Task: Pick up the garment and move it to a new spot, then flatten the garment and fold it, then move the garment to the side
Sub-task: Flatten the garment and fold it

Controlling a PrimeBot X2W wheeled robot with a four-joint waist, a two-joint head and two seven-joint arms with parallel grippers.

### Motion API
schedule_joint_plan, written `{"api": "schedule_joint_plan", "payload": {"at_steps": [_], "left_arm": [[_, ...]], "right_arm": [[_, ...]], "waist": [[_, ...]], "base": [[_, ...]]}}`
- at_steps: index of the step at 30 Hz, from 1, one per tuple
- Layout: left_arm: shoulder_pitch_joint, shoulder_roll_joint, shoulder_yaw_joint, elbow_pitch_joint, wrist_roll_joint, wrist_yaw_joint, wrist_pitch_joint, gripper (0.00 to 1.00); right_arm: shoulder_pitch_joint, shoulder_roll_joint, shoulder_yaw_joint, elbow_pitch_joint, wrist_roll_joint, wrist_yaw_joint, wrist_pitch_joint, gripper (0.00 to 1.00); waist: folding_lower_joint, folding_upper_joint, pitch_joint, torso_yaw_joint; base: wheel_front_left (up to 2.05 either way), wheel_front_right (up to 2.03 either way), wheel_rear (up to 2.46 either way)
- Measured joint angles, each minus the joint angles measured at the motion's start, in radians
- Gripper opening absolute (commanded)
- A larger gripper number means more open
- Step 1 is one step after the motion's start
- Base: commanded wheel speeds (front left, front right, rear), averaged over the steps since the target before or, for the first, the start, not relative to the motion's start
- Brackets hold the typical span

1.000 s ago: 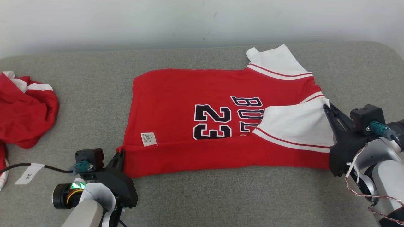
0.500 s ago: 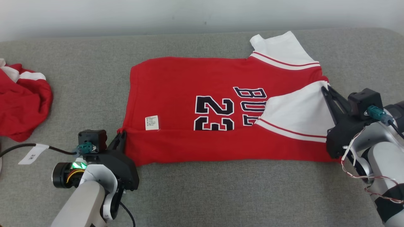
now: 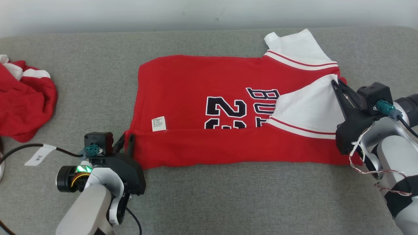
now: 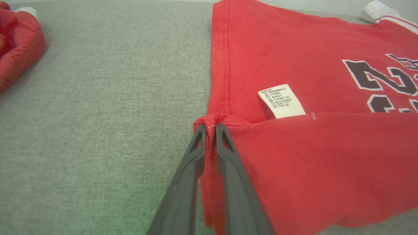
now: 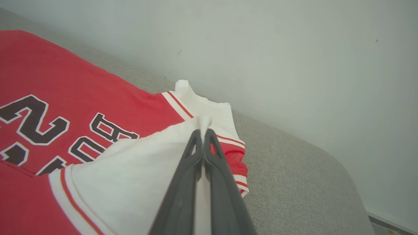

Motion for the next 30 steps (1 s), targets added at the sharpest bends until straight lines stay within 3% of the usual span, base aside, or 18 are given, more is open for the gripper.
{"api": "schedule_joint_plan", "payload": {"at_steps": [1, 4, 5, 6, 13, 18, 30], "left_arm": [[-0.001, -0.001, -0.001, 0.004, 0.000, 0.000, -0.002, 1.00], [-0.003, -0.007, -0.005, 0.017, 0.000, 0.000, -0.003, 1.00], [-0.004, -0.008, -0.006, 0.021, 0.000, 0.000, -0.006, 1.00], [-0.006, -0.008, -0.006, 0.026, 0.000, 0.000, -0.011, 1.00], [0.006, -0.004, -0.006, 0.043, -0.002, 0.000, -0.036, 1.00], [0.048, -0.002, -0.007, 0.034, -0.011, 0.000, -0.040, 1.00], [0.147, 0.001, 0.007, -0.005, -0.062, 0.030, -0.020, 1.00]], "right_arm": [[-0.008, 0.001, 0.005, 0.010, 0.000, 0.000, -0.007, 0.00], [-0.023, 0.003, 0.004, 0.049, 0.000, 0.000, -0.035, 0.00], [-0.029, 0.005, 0.003, 0.066, 0.002, 0.000, -0.039, 0.89], [-0.035, 0.009, -0.001, 0.081, 0.005, 0.000, -0.040, 1.00], [-0.040, 0.041, -0.059, 0.127, 0.014, 0.000, -0.072, 1.00], [-0.017, 0.058, -0.122, 0.108, 0.036, 0.000, -0.022, 1.00], [0.230, 0.125, -0.246, -0.124, 0.048, 0.000, 0.201, 1.00]], "waist": [[0.0000, 0.0000, 0.000, 0.002], [0.0000, 0.0000, -0.001, 0.007], [0.0000, 0.0000, -0.002, 0.009], [0.0000, 0.0000, -0.003, 0.011], [0.0000, 0.0000, -0.033, 0.017], [0.0000, -0.0001, -0.062, 0.019], [-0.0002, -0.0003, -0.144, -0.009]], "base": [[0.00, 0.00, 0.00], [0.00, 0.00, 0.00], [0.00, 0.00, 0.00], [0.00, 0.00, 0.00], [0.00, 0.00, 0.00], [0.00, 0.00, 0.00], [0.00, 0.00, 0.00]]}}
